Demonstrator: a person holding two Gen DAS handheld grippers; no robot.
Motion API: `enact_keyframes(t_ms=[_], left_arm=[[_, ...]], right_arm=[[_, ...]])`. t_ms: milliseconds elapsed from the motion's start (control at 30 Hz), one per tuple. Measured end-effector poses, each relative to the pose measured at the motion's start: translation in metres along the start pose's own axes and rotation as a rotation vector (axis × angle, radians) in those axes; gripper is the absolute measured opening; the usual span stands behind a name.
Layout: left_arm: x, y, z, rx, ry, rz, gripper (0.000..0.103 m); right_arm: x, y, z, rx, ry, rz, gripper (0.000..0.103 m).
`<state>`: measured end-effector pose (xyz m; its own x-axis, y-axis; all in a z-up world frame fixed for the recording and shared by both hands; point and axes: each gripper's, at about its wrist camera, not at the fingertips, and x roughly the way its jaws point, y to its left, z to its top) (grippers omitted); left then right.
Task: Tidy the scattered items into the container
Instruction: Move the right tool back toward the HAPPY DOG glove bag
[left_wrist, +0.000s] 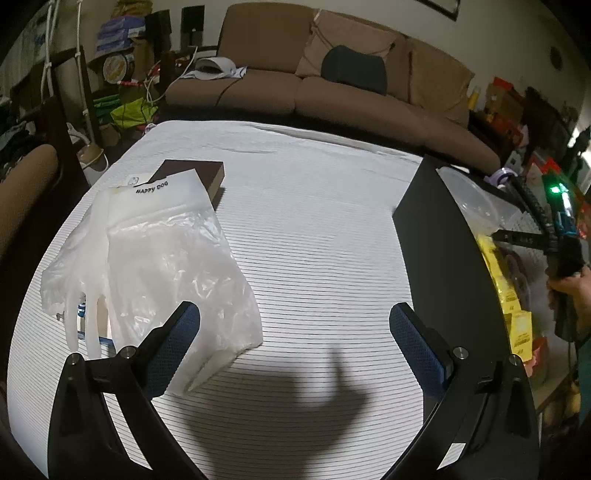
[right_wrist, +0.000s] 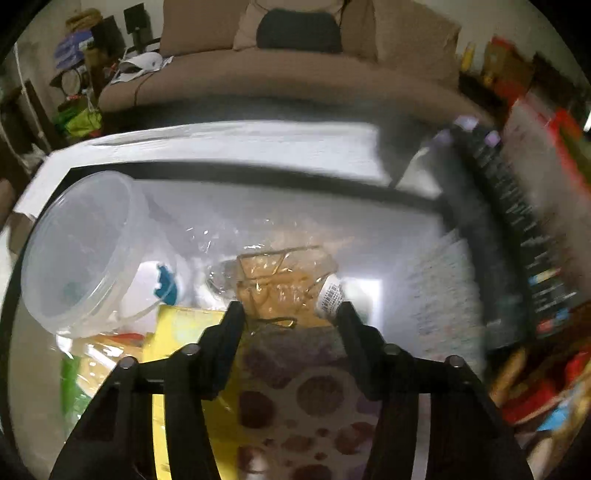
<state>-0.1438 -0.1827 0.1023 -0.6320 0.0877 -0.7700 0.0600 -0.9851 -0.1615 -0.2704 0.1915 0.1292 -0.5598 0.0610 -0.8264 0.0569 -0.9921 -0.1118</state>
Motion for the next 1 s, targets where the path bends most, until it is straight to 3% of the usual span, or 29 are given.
enact_keyframes(t_ms=[33,100,200,233,333,400,467,500,733,900,1000], left_arm=[[0.000,0.001,0.000,-0.007,0.002,-0.003,0.103],[0.000,0.003,0.000,-0.017,0.008,-0.012,0.103],[-0.001,0.004,0.000,-0.021,0.006,-0.015,0.103],[-0.002,0.003,0.001,-0.020,0.004,-0.015,0.103],[-0.003,0.004,0.001,-0.008,0.001,-0.014,0.103],[-0.004,0.007,0.001,-0.003,0.001,-0.014,0.103],[-0.005,0.019,0.002,-0.016,-0.001,-0.005,0.103],[-0.007,0.028,0.003,-0.035,-0.005,0.001,0.103],[-0.020,0.095,0.003,-0.133,-0.049,0.103,0.103],[-0.019,0.126,-0.006,-0.155,-0.026,0.149,0.103],[-0.022,0.135,-0.009,-0.148,-0.028,0.169,0.103]], right_arm=[[-0.006,-0.003,0.000,0.009,-0.011,-0.019,0.037],[-0.007,-0.013,0.001,0.051,-0.002,-0.025,0.039],[0.013,-0.017,-0.003,0.101,0.105,0.153,0.046],[0.010,-0.016,-0.005,0.103,0.088,0.183,0.053],[-0.015,-0.019,-0.006,0.144,-0.026,0.230,0.053],[-0.039,-0.024,-0.007,0.209,-0.101,0.296,0.060],[-0.059,-0.020,-0.007,0.219,-0.127,0.338,0.073],[-0.067,-0.013,-0.007,0.205,-0.132,0.367,0.074],[-0.126,0.092,-0.006,-0.017,-0.202,0.530,0.101],[-0.125,0.170,0.001,-0.077,-0.184,0.627,0.103],[-0.123,0.211,-0.003,-0.133,-0.194,0.610,0.103]])
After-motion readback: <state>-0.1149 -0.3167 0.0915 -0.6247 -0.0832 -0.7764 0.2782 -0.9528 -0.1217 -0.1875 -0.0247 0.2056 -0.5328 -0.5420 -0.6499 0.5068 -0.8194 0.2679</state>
